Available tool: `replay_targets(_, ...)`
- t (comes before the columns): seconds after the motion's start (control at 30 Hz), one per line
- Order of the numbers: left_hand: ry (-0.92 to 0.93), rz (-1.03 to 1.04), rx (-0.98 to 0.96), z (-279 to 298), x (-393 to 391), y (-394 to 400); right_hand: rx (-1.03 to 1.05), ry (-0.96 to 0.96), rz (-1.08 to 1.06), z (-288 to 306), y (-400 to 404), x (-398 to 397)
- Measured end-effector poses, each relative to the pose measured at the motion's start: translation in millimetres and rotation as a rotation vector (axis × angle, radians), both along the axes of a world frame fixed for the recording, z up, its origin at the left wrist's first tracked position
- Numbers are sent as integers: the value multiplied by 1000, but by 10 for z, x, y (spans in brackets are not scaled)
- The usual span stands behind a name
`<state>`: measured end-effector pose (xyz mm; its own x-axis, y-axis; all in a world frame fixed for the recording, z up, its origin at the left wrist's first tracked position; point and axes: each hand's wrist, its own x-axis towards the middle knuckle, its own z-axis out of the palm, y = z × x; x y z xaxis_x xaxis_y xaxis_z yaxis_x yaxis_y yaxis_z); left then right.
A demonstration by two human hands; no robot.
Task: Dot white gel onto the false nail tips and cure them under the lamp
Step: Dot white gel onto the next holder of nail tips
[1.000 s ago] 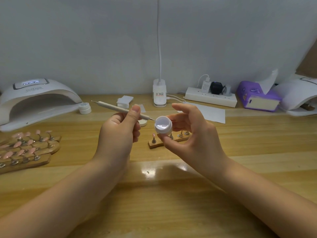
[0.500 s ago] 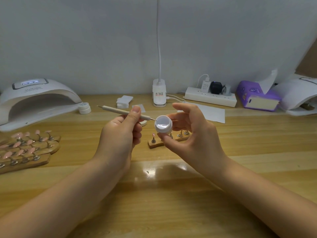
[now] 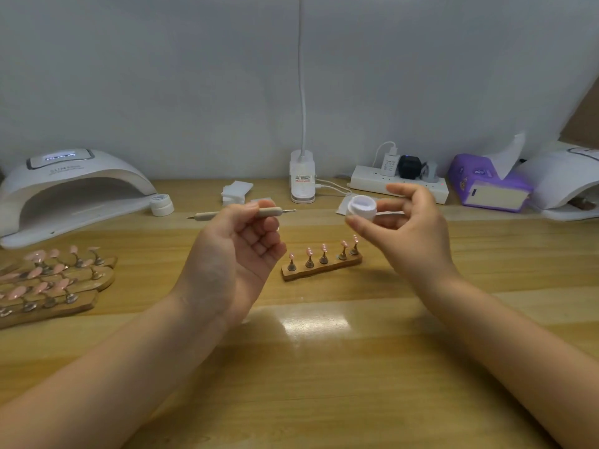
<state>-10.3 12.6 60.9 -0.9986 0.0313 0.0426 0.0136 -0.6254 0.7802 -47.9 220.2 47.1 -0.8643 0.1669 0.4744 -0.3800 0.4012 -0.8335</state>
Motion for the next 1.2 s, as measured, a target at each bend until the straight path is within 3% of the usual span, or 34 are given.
replay_targets(0.17, 7, -20, 5, -48, -27, -23, 128, -114, -138, -145, 276, -206)
replay_targets(0.37, 40, 44, -114, -169, -92, -78, 254, -257, -150, -350, 387, -339)
replay_targets(0.53, -38, 61, -159, -253, -159, -118, 284, -315, -109, -377, 395, -358)
replay_targets(0.6, -59, 84, -165, -281, -170, -113, 368, -272, -163, -354, 354, -327)
replay_targets(0.7, -83, 124, -183, -293, -173, -116, 611, 97, -273, -248, 231, -213)
replay_targets(0.8, -85, 115, -199, -283, -158, -118, 687, 379, -173, -149, 19, -13)
replay_targets(0.93, -64, 101, -214, -279, -121, -84, 728, 262, 58, -212, -306, 227)
replay_targets(1.2, -4, 189, -270, -270, 19, 64, 807, 136, 117, -272, -314, 247)
